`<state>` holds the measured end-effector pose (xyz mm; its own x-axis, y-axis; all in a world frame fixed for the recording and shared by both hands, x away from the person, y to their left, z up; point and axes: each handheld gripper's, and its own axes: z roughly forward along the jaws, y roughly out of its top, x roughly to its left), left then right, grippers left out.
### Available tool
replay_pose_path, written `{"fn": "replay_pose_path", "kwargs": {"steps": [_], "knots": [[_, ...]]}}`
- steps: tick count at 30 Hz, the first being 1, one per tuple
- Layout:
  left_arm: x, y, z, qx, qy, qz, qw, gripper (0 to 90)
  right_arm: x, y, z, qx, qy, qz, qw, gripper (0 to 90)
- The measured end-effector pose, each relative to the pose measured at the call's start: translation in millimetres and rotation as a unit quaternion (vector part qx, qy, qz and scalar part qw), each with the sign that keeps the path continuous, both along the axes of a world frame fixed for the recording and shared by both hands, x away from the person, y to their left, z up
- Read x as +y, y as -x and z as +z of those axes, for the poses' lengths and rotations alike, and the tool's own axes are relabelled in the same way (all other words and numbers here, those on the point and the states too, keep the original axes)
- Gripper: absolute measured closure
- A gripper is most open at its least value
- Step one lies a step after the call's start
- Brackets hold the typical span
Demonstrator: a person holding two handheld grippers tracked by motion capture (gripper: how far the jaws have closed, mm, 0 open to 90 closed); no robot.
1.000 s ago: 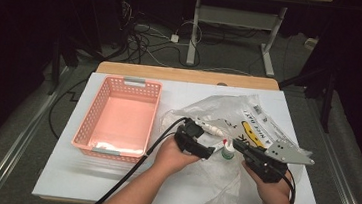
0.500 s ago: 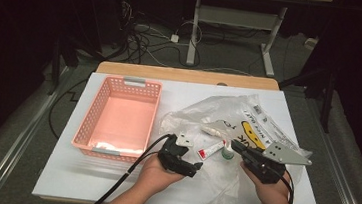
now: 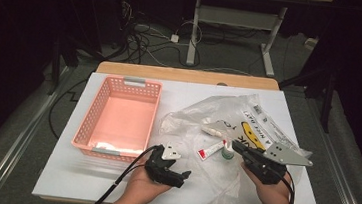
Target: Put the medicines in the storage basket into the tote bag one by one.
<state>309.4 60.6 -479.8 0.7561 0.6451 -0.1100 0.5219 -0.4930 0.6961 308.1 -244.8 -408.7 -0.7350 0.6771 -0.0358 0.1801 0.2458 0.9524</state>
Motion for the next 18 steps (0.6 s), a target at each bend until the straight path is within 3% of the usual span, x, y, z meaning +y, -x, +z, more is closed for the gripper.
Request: {"fn": "replay_pose_path", "kwargs": {"steps": [6, 9, 12, 14, 18], "knots": [[-10.1, -5.1, -3.1, -0.008, 0.001, 0.012, 0.9999, 14.0, -1.3, 2.7, 0.2, 0.001, -0.001, -0.005, 1.0000, 90.0], [-14.0, -12.3, -4.6, -0.003, 0.006, 0.022, 0.9997, 14.0, -2.7, 4.2, -0.2, 0.003, -0.001, -0.007, 1.0000, 90.0], [-19.3, -21.3, -8.3, 0.000, 0.000, 0.028, 0.9996, 13.9, -3.3, 4.3, -1.1, 0.005, 0.002, -0.012, 0.9999, 90.0], [-23.6, -26.4, -10.4, 0.017, -0.012, 0.033, 0.9992, 14.0, -2.9, 4.2, -1.6, 0.005, 0.004, -0.011, 0.9999, 90.0], [-32.3, -30.6, -10.1, 0.015, -0.019, 0.028, 0.9993, 14.1, -3.9, 4.2, -3.7, 0.009, 0.007, -0.014, 0.9998, 90.0]]}}
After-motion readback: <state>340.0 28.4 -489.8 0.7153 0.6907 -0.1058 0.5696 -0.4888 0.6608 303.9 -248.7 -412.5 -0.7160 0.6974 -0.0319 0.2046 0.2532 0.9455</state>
